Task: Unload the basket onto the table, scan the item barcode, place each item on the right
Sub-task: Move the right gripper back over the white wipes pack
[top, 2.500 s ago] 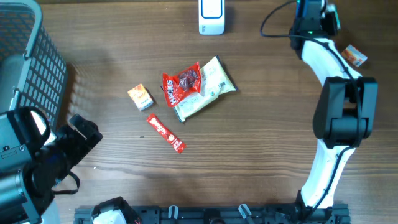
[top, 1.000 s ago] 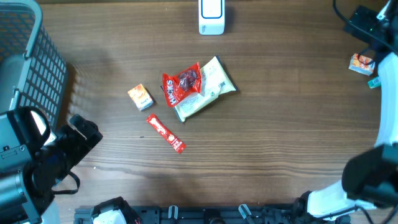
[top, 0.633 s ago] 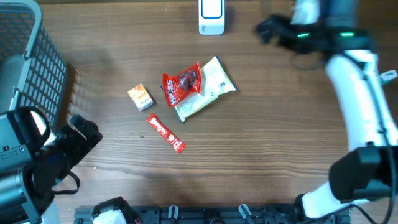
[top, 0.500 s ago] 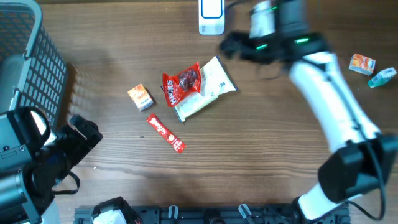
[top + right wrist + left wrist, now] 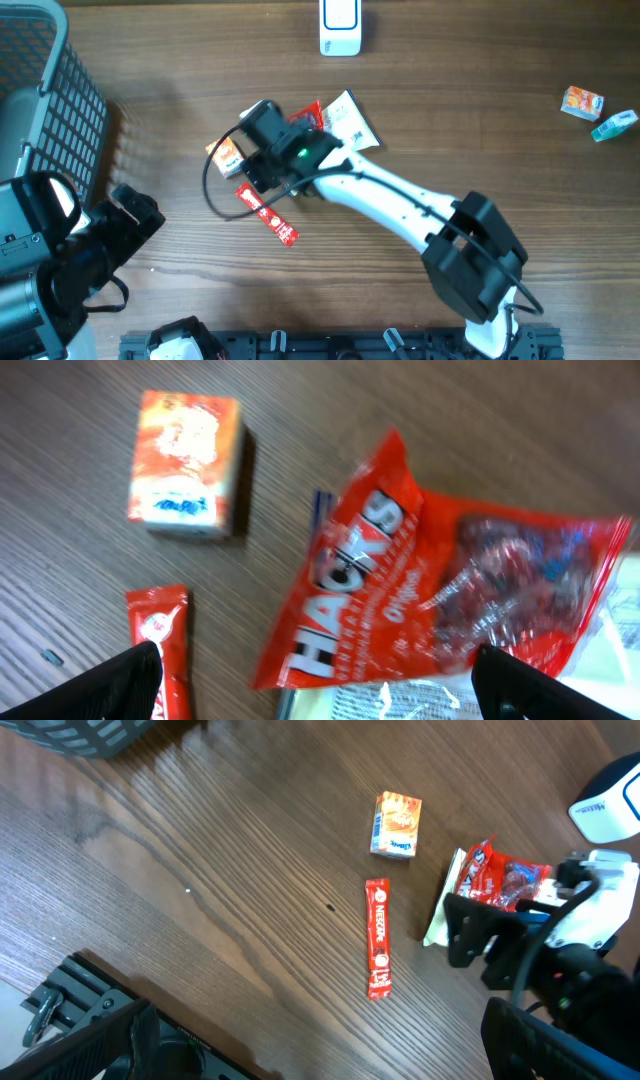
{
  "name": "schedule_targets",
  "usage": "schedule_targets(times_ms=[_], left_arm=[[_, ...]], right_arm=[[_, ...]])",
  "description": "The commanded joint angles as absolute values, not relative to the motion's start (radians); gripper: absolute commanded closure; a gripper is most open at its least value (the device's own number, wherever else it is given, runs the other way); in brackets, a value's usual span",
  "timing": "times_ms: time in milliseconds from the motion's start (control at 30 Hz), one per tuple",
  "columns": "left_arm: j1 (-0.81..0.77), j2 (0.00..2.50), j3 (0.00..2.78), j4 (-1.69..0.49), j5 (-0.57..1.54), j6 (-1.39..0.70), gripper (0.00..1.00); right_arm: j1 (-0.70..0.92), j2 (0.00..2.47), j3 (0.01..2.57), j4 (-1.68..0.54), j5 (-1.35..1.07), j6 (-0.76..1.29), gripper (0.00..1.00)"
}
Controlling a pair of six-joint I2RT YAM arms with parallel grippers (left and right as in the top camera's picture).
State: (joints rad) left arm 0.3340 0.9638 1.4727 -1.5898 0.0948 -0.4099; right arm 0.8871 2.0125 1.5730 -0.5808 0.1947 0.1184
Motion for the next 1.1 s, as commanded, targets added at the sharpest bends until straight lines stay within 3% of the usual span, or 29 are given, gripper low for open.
schedule_targets(times_ms=[0,200,400,433,600,700,733,1067], left_arm=[[0.339,0.963,1.472,-1.588,0.085,-0.423,0.00],[0.339,0.963,1.472,-1.588,0.085,-0.423,0.00],[0.339,0.963,1.472,-1.588,0.085,-0.423,0.00],[0.339,0.963,1.472,-1.588,0.085,-0.423,0.00],[0.339,0.963,1.472,-1.588,0.085,-0.423,0.00],[0.339,0.963,1.472,-1.588,0.085,-0.423,0.00],[0.339,0.963,1.472,-1.588,0.085,-0.423,0.00],[0.339,0.963,1.472,-1.588,0.085,-0.423,0.00]], right_arm=[[0.920,2.029,1.575,-0.568,0.343,0.049,0.00],[0.923,2.107,1.575,-0.556,0.352,0.050,0.00],[0.923,2.168,1.575,-0.529,0.506,0.051,0.03],[0.923,2.169,1.575,-0.524,0.533,0.051,0.07],[0.923,2.169,1.576,-0.508,0.640,0.048,0.65],[0.923,2.169,1.583,-0.517,0.640,0.026,0.91],[0.923,2.169,1.587,-0.524,0.639,0.026,0.96],[0.921,2.096,1.675,-0.626,0.608,0.082,0.96]])
